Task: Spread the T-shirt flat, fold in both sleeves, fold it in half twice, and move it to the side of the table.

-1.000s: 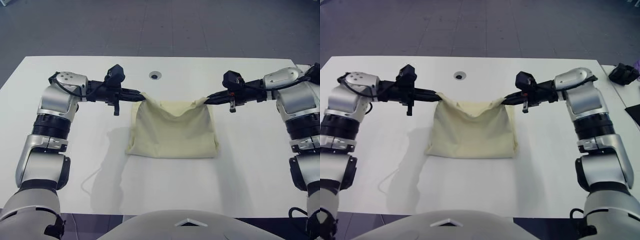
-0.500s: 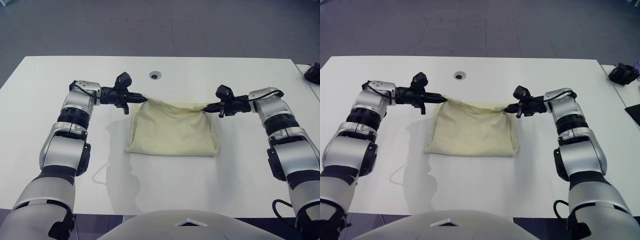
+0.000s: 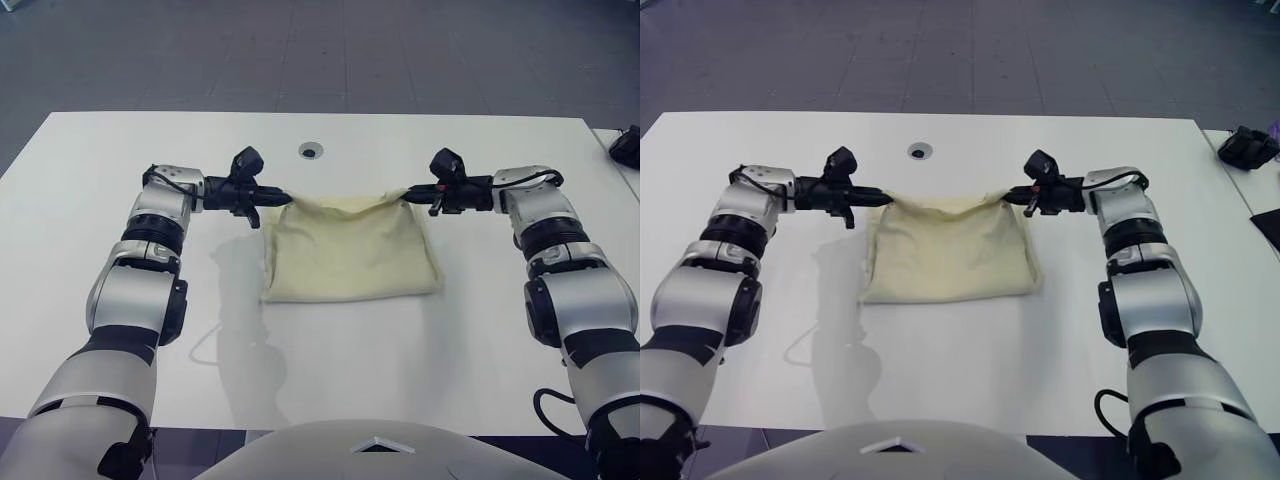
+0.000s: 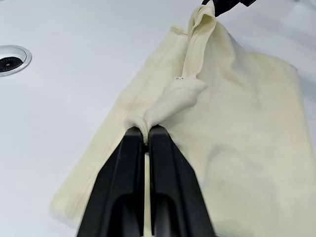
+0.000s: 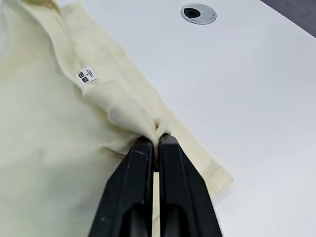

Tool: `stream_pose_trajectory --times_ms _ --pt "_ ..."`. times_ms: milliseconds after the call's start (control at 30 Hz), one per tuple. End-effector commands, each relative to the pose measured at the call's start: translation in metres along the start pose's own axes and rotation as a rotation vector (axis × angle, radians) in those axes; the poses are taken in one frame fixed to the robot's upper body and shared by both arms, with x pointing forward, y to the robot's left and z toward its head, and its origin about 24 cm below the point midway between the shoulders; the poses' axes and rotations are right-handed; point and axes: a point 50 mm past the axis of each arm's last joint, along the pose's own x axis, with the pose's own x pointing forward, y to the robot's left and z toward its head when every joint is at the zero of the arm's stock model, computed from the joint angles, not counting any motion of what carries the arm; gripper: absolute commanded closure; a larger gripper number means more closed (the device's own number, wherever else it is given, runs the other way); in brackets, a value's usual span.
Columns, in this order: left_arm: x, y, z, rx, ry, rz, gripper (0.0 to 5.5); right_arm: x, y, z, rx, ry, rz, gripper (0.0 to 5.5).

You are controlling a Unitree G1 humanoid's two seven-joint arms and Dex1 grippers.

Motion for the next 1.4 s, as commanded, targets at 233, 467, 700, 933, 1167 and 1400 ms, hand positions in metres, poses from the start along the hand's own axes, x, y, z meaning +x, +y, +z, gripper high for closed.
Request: stream_pose_trajectory --times_ms 233,467,700,933,1167,1400 --pt "0.004 0.001 0.007 0.024 0.004 0.029 5.50 0.016 0.000 0.006 -0.037 0.022 -0.086 5.48" --pt "0.014 0.003 0.005 0.022 0.012 0.096 5.50 0.025 -0.001 0.002 -0.072 0.015 -0.222 5.48" --pt "0.003 0.021 0.018 -0.067 -0.124 0.400 4.49 0.015 -0.013 0.014 -0.012 -0.188 -0.470 4.27" --pt "-0.004 0.017 0.015 0.100 -0.104 0.436 3.25 0.013 -0.003 -0.011 -0.187 -0.112 -0.457 3.08" --pt "0.013 -0.046 0.014 0.349 -0.055 0.187 2.11 -0.003 0.003 -0.030 -0.460 0.058 -0.369 1.99" --pt "0.014 -0.083 -0.010 0.486 0.123 0.065 1.11 -0.008 0.012 -0.037 -0.558 0.110 -0.283 1.04"
